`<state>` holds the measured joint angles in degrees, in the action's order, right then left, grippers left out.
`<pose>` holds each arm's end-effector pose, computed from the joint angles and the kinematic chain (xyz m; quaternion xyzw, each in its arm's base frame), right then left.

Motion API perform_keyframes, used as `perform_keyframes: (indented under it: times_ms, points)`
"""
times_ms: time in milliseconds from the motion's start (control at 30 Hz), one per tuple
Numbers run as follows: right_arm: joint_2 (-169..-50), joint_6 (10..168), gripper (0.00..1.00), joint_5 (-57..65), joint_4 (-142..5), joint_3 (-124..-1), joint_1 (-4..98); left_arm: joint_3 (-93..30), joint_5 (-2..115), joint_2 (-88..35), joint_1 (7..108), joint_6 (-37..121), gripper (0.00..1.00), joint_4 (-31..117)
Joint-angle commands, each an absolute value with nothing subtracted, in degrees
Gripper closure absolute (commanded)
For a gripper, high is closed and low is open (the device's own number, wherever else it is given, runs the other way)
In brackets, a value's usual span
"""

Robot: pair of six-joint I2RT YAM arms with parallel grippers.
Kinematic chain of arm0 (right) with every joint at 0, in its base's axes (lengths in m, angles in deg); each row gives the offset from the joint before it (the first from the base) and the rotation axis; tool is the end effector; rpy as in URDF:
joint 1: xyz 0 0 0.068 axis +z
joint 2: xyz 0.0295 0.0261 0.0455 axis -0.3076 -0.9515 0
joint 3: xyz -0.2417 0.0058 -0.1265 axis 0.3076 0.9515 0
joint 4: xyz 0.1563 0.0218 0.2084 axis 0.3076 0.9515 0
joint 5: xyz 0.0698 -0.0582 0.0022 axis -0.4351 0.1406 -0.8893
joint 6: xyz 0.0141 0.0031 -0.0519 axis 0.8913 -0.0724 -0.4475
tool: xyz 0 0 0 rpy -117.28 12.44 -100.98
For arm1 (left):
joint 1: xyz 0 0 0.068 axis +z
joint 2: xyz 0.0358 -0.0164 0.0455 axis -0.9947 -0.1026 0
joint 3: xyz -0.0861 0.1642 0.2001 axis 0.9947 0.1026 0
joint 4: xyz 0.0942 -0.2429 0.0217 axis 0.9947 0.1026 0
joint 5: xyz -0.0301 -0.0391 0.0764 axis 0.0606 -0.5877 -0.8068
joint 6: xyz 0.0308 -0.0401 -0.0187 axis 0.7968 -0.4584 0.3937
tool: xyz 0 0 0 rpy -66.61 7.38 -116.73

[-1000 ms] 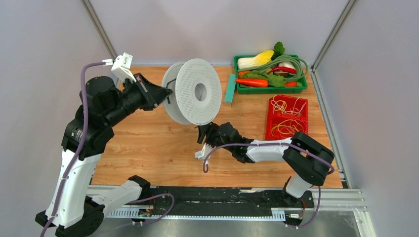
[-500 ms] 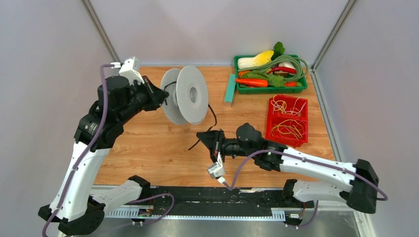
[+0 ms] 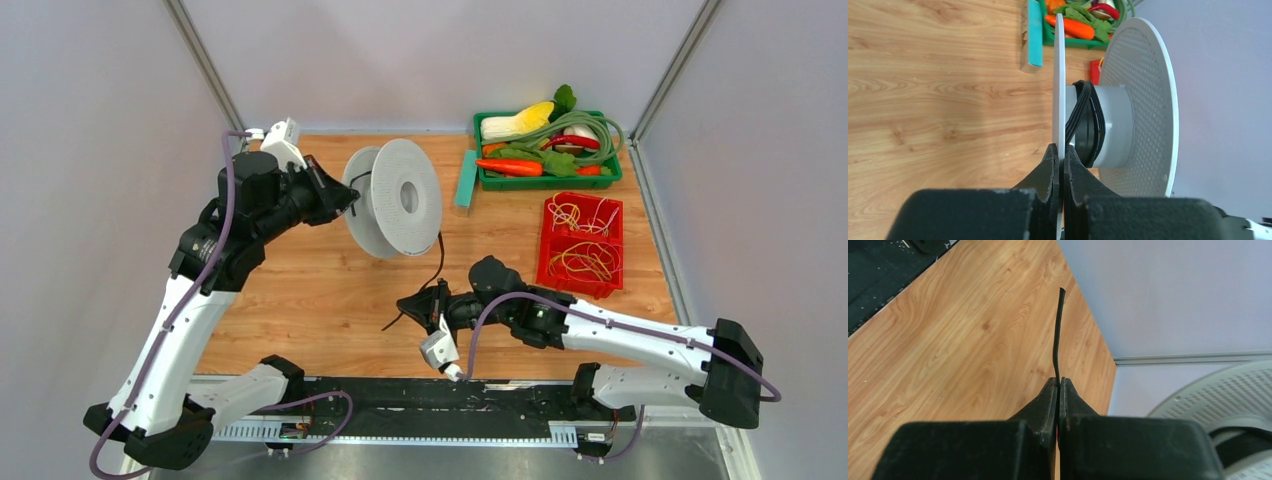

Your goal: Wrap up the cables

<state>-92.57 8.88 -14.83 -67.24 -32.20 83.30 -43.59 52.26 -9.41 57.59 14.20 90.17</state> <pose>0.0916 0.2381 0.2936 -0.7937 0.1591 0.1510 0.5673 0.1613 -0.0833 0.4611 -0.0696 0.8148 -0.3359 0.4673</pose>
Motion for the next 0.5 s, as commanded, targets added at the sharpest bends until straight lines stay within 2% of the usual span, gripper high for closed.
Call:
perform_keyframes:
  times_ms: [0,233,467]
  points:
    - [-92.8,11.9,1.0,-16.6,-75.8,-32.0,84.7,-45.2,55.9,-7.6,57.7,9.9,1.0,83.2]
    - [-94.8,27.5,1.0,-17.5,-82.0,-40.6,87.0,-40.8,53.3,-9.0,56.9,9.6,1.0,82.2]
    - [-100.5,50.4,1.0,-6.5,-88.7,-51.1,85.2,-38.3,50.7,-8.2,54.4,13.2,1.0,81.7]
